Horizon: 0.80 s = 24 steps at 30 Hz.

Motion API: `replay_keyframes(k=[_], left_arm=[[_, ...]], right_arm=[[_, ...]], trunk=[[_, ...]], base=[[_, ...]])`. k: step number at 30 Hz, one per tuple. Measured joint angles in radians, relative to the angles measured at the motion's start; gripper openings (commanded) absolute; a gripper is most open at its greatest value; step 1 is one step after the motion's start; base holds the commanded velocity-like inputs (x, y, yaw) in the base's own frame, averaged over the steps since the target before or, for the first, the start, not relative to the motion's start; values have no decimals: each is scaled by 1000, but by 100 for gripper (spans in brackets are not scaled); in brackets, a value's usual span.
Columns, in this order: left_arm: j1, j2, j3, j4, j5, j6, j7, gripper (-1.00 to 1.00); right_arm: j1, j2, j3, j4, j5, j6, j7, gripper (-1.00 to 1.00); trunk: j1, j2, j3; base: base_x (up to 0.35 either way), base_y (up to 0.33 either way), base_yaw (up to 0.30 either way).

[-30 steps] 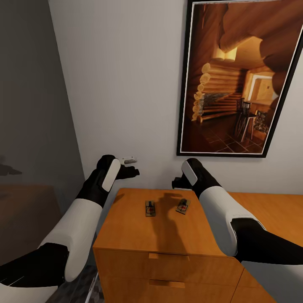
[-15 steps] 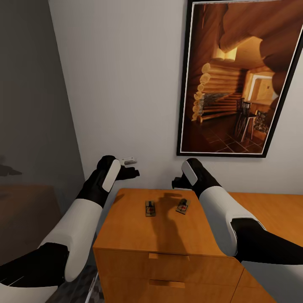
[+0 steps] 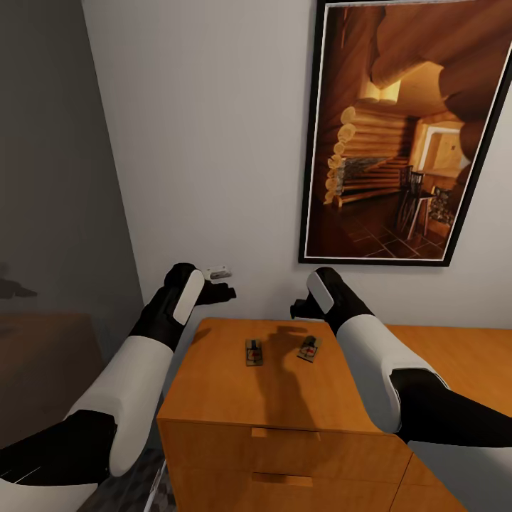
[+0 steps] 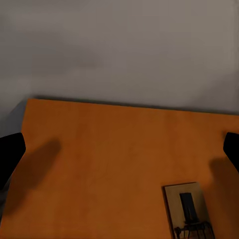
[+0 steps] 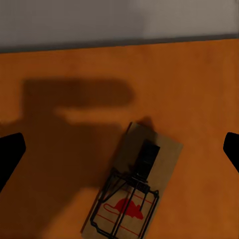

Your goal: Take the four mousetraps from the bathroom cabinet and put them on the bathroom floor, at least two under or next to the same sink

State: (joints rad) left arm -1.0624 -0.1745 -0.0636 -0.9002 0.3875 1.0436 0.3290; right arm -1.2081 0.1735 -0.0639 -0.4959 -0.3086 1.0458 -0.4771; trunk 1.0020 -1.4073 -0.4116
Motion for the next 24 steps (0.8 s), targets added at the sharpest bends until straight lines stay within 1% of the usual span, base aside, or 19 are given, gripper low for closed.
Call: replay_keyframes(k=[3, 23, 24], left_arm=[[0, 0, 0, 1, 0, 0, 0, 100], [0, 0, -4, 6, 0, 0, 0, 100], [0, 0, -4, 6, 0, 0, -1, 100]], right_arm=[[0, 0, 0, 0, 0, 0, 0, 100], [0, 0, -2, 7, -4, 0, 0, 100], [0, 0, -2, 8, -5, 0, 0, 100]], trunk=[[0, 0, 0], [77, -140, -63], [77, -140, -63]], base=[[0, 0, 0], [0, 0, 0], [0, 0, 0]])
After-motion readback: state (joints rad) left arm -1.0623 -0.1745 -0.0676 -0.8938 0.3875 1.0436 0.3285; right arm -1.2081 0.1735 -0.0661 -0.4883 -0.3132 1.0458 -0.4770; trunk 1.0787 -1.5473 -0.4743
